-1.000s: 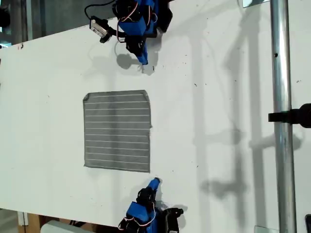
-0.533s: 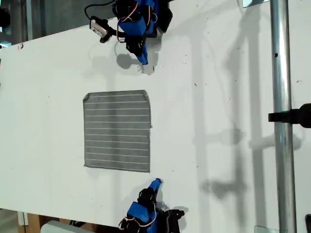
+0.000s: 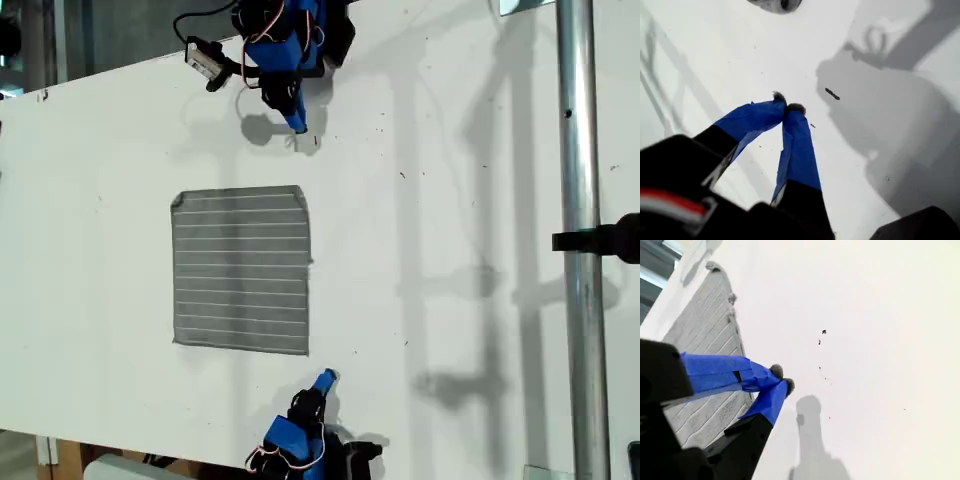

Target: Grasp corners of a towel and fold twice.

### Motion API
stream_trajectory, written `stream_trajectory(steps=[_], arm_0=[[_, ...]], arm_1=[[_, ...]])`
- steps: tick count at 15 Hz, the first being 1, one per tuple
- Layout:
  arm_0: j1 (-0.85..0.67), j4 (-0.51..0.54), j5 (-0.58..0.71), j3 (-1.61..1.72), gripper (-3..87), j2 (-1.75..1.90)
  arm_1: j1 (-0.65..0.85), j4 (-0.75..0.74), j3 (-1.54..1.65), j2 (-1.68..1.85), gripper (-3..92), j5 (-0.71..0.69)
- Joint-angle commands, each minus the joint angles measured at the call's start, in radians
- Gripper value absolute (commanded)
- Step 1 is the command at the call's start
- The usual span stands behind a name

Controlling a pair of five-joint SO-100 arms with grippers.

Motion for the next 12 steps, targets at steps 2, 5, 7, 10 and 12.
stream_trajectory(steps=[2, 5, 7, 10, 12], arm_0=[[-0.006, 0.003, -0.014, 0.005, -2.6, 0.002], [-0.008, 0.005, -0.003, 0.005, -2.6, 0.002], [-0.008, 0.005, -0.003, 0.005, -2.6, 0.002], [-0.008, 0.005, 0.003, 0.005, -2.6, 0.002], [-0.003, 0.005, -0.005, 0.005, -2.6, 0.002]], arm_1=[[-0.025, -0.057, -0.342, -0.321, -0.3, -0.109], [-0.011, 0.032, -0.908, -0.867, -0.3, -0.382], [-0.02, 0.132, -1.172, -1.097, -0.1, -0.6], [-0.026, 0.239, -1.396, -1.261, 8.7, -0.857], [0.0, 0.281, -1.378, -1.318, 28.2, -0.89]])
